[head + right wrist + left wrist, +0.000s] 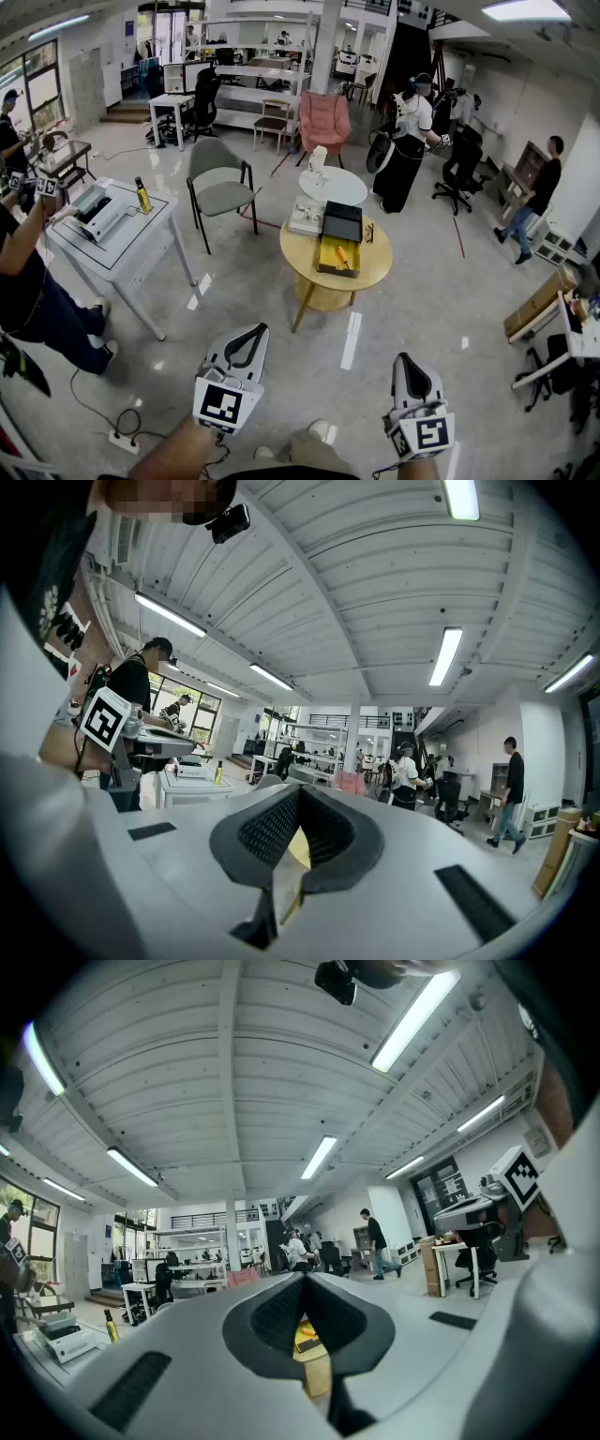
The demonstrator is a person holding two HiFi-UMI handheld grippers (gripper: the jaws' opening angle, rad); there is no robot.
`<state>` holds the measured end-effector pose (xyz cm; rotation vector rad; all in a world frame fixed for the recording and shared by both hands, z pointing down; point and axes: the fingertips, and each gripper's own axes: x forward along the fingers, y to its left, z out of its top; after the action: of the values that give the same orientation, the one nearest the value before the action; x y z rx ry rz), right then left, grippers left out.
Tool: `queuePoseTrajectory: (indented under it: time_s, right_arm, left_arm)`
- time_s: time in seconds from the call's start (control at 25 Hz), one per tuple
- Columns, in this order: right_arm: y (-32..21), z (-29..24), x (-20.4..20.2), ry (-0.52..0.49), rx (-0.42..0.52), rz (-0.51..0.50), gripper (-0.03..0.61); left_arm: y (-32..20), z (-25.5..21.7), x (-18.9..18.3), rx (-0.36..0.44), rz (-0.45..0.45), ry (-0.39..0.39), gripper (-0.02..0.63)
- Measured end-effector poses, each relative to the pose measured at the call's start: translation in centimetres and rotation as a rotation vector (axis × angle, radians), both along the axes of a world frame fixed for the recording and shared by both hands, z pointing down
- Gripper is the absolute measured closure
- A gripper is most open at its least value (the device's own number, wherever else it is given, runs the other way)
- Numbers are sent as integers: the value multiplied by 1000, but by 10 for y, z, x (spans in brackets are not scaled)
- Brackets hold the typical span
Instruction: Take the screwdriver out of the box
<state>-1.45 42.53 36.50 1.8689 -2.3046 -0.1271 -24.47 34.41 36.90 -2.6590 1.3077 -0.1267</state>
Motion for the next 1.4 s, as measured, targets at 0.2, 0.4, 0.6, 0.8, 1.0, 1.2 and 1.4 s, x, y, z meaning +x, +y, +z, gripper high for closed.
queuePoseTrajectory:
  time_s: [0.2, 0.4, 0.6, 0.8, 1.0, 1.2, 1.4]
  right_arm:
    - [-15, 6, -7, -5, 5, -24, 565]
    - [-31, 10, 0, -9, -3, -41, 565]
    - [-54, 4, 18, -43, 30, -46, 565]
    - [-76, 5, 37, -62, 36, -48, 565]
    - [-98, 18, 59, -67, 1, -36, 565]
    - [-119, 24, 72, -71, -11, -39, 565]
    - [-143, 25, 88, -52, -27, -38, 565]
  left_arm:
    - [-13, -4, 0, 29, 0, 2, 601]
    - [-30, 2, 10, -1, -3, 0, 601]
    - [-50, -2, 28, 17, 8, -5, 601]
    - [-77, -9, 40, 31, -11, 46, 601]
    - [-97, -2, 56, 21, -22, 73, 601]
    - [-115, 8, 75, -10, 3, 70, 601]
    - [-136, 11, 98, -8, 18, 13, 601]
